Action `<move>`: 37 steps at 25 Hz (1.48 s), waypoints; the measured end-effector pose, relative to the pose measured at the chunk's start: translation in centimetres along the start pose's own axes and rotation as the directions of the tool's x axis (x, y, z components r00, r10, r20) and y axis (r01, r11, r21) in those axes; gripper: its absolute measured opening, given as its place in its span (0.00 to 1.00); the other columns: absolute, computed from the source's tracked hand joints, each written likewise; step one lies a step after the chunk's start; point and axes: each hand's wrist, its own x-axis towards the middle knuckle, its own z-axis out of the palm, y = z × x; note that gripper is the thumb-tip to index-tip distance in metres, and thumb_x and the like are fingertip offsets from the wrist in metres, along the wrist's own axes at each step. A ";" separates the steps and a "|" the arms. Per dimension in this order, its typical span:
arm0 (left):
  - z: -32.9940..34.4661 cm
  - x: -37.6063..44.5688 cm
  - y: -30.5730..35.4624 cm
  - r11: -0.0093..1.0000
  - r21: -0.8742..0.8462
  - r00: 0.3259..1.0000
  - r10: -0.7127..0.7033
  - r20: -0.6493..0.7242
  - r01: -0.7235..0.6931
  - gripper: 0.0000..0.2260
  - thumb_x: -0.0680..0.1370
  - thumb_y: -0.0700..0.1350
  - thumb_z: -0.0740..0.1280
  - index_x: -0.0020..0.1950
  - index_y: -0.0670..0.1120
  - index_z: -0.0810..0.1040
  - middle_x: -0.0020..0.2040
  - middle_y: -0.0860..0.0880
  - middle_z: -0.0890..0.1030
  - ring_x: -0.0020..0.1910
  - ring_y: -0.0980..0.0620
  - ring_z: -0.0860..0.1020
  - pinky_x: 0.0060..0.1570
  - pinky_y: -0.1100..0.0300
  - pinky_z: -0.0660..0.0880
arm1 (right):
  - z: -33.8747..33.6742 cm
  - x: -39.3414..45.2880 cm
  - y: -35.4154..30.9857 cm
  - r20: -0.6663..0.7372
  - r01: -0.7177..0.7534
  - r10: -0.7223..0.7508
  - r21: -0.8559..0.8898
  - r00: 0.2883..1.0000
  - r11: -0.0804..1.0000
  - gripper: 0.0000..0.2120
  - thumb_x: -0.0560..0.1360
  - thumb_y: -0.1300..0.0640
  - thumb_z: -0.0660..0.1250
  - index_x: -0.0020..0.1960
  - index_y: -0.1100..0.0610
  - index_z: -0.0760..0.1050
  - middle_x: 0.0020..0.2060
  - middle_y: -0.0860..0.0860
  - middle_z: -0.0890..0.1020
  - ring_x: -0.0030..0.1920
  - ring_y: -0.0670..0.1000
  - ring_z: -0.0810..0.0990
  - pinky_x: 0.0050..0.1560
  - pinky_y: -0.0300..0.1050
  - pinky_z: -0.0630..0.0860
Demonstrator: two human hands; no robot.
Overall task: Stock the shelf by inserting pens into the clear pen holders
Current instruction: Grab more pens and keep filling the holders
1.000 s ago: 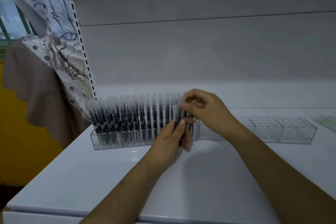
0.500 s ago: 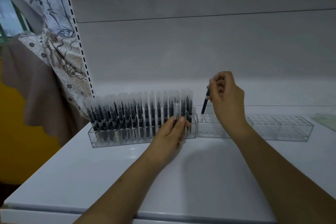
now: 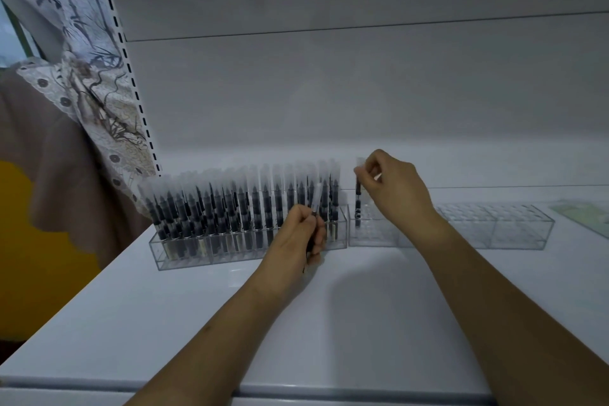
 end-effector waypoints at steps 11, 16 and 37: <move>1.7 0.3 2.3 0.932 0.290 0.976 0.214 0.049 -0.219 0.08 0.82 0.42 0.62 0.50 0.40 0.77 0.38 0.48 0.82 0.37 0.53 0.79 0.40 0.61 0.76 | -2.2 -0.9 -3.9 0.260 -0.110 -0.118 0.717 0.958 0.688 0.08 0.77 0.56 0.70 0.44 0.60 0.83 0.31 0.49 0.79 0.28 0.48 0.68 0.28 0.37 0.66; 2.6 0.7 0.9 0.504 0.803 0.919 0.371 0.131 -0.318 0.10 0.82 0.43 0.61 0.58 0.50 0.80 0.51 0.55 0.80 0.44 0.59 0.79 0.45 0.63 0.77 | -3.7 0.2 -2.1 -0.240 0.047 0.244 0.796 0.939 0.603 0.09 0.81 0.60 0.63 0.44 0.61 0.79 0.35 0.55 0.82 0.26 0.48 0.74 0.28 0.38 0.71; 2.8 0.9 -2.1 0.119 0.939 0.921 0.268 0.281 -0.321 0.24 0.73 0.34 0.59 0.69 0.45 0.71 0.70 0.54 0.68 0.41 0.49 0.79 0.35 0.56 0.77 | 0.0 0.8 0.1 0.025 0.127 -0.125 -0.126 0.992 0.984 0.14 0.79 0.49 0.64 0.40 0.57 0.76 0.31 0.50 0.79 0.34 0.51 0.78 0.35 0.44 0.74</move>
